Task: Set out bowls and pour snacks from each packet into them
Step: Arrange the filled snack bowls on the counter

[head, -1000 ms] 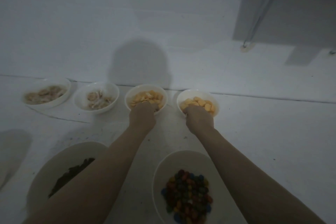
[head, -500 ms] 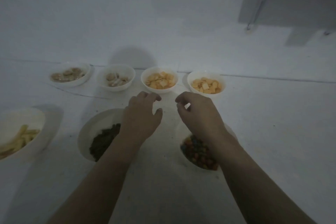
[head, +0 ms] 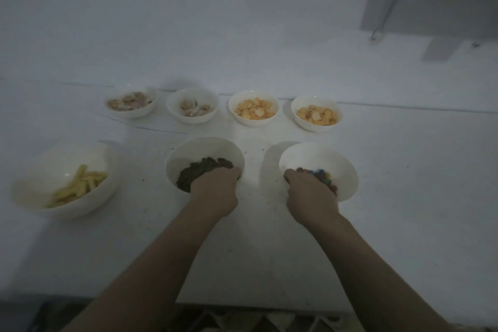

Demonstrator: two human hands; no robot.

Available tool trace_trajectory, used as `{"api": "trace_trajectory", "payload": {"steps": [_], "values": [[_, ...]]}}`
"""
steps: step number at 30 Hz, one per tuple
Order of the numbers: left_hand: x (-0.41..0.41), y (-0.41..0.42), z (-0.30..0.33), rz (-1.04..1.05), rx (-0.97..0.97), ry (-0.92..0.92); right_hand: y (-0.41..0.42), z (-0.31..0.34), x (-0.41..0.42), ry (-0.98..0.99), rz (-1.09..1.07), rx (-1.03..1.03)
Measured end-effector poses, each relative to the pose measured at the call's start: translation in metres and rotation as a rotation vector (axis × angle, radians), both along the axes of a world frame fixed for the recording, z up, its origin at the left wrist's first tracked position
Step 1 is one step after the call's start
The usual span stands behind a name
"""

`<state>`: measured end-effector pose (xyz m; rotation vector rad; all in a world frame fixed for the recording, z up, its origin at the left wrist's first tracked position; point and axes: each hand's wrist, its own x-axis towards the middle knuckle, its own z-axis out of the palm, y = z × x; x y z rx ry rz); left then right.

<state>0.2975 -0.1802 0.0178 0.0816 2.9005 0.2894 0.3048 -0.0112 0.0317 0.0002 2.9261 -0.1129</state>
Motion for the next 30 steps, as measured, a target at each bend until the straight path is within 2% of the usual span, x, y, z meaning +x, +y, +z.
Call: {"api": "trace_trajectory", "payload": {"steps": [4,9,14,17,21,26,28,30], "values": [[-0.032,-0.006,-0.010,-0.008,0.115,0.137,0.005,-0.014,-0.019,0.119,0.011,-0.076],[-0.062,-0.007,-0.016,-0.038,0.112,0.191,0.007,-0.019,-0.048,0.158,0.100,-0.104],[-0.062,-0.004,-0.025,-0.003,0.098,0.259,0.006,-0.018,-0.057,0.133,0.126,-0.071],[-0.048,-0.007,-0.024,0.043,0.156,0.398,-0.010,-0.008,-0.050,0.217,0.175,-0.102],[-0.013,-0.025,-0.013,0.208,0.183,0.567,-0.053,0.010,-0.040,0.274,0.388,-0.355],[0.027,-0.091,0.003,0.485,0.173,0.647,-0.110,0.015,-0.037,0.189,0.560,-0.519],[0.040,-0.120,0.006,0.587,0.125,0.614,-0.131,0.013,-0.037,0.164,0.583,-0.522],[0.047,-0.141,0.007,0.665,0.082,0.479,-0.144,0.011,-0.039,0.150,0.589,-0.519]]}}
